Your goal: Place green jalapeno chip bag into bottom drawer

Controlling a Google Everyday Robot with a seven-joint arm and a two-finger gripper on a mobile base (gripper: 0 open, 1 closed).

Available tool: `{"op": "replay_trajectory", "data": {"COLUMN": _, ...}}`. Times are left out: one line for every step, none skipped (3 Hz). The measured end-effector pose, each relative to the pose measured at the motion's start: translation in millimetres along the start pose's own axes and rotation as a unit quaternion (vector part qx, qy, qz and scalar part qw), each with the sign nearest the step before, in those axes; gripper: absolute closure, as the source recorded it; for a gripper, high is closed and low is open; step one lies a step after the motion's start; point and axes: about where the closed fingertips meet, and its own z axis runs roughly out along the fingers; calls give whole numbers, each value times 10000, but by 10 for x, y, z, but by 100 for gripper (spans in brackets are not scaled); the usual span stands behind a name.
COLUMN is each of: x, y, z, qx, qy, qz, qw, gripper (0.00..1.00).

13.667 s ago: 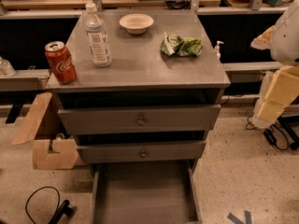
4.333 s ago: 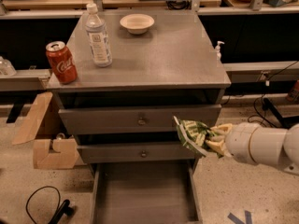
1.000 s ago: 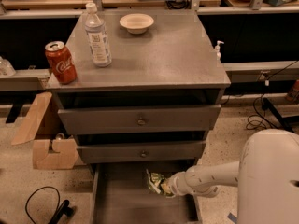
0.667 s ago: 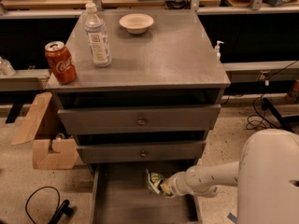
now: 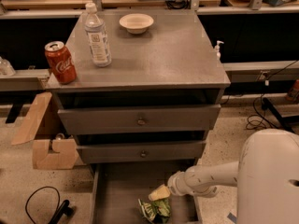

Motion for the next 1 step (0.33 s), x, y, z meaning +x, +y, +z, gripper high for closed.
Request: {"op": "replay_trajectory", "data": {"x": 0, "y": 0, "z": 0, "qx": 0, "qy": 0, "qz": 0, "qw": 10000, "gripper": 0}}
